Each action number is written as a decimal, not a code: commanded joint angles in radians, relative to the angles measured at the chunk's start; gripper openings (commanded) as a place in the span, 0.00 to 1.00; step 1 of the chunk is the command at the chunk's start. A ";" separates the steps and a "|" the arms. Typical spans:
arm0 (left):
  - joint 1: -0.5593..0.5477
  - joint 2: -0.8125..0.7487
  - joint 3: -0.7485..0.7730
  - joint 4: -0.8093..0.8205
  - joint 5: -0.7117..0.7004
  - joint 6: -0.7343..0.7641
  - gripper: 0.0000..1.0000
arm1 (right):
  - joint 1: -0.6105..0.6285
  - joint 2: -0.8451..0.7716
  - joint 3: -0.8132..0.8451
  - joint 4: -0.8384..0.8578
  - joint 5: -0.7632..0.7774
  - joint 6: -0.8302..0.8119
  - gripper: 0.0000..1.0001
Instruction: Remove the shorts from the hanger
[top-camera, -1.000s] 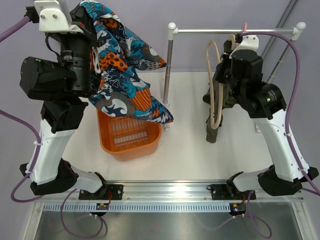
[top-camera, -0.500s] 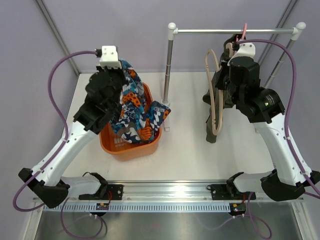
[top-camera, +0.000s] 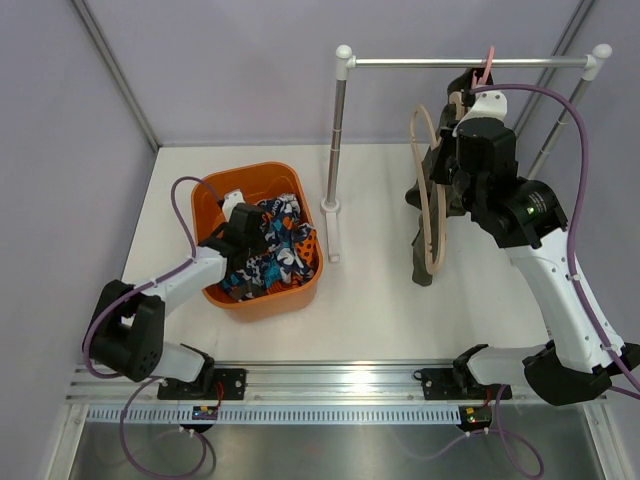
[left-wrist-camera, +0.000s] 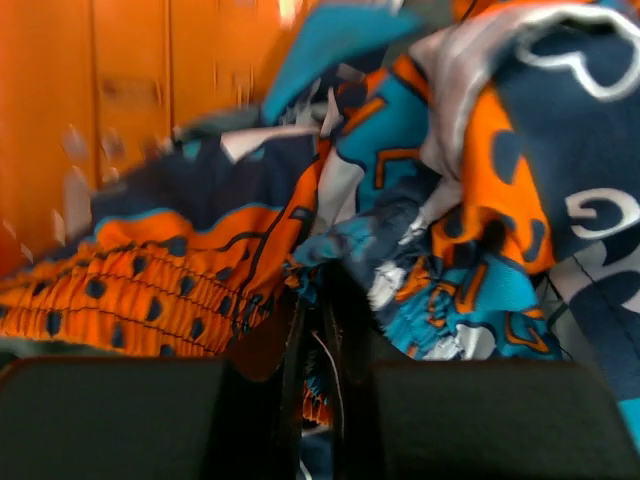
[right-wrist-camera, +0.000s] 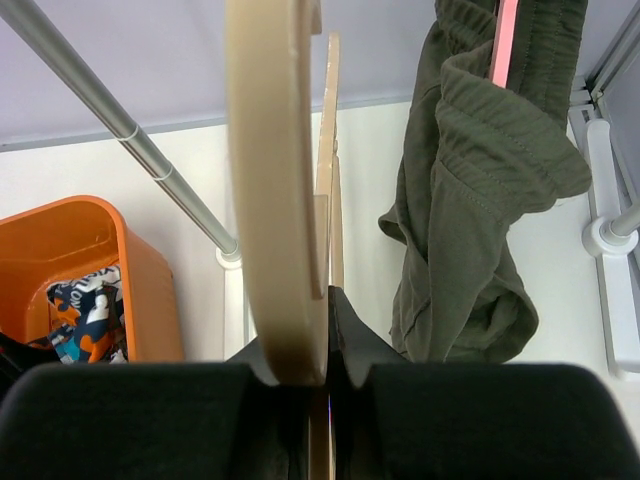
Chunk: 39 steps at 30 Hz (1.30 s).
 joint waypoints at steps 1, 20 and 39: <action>0.001 -0.034 -0.016 0.100 0.065 -0.167 0.13 | -0.005 -0.019 0.029 0.039 -0.021 -0.021 0.00; 0.001 -0.381 0.277 -0.205 0.131 0.150 0.93 | -0.019 0.060 0.078 0.067 -0.182 -0.151 0.00; 0.002 -0.543 0.361 -0.332 0.255 0.325 0.97 | -0.105 0.550 0.611 -0.007 -0.279 -0.196 0.00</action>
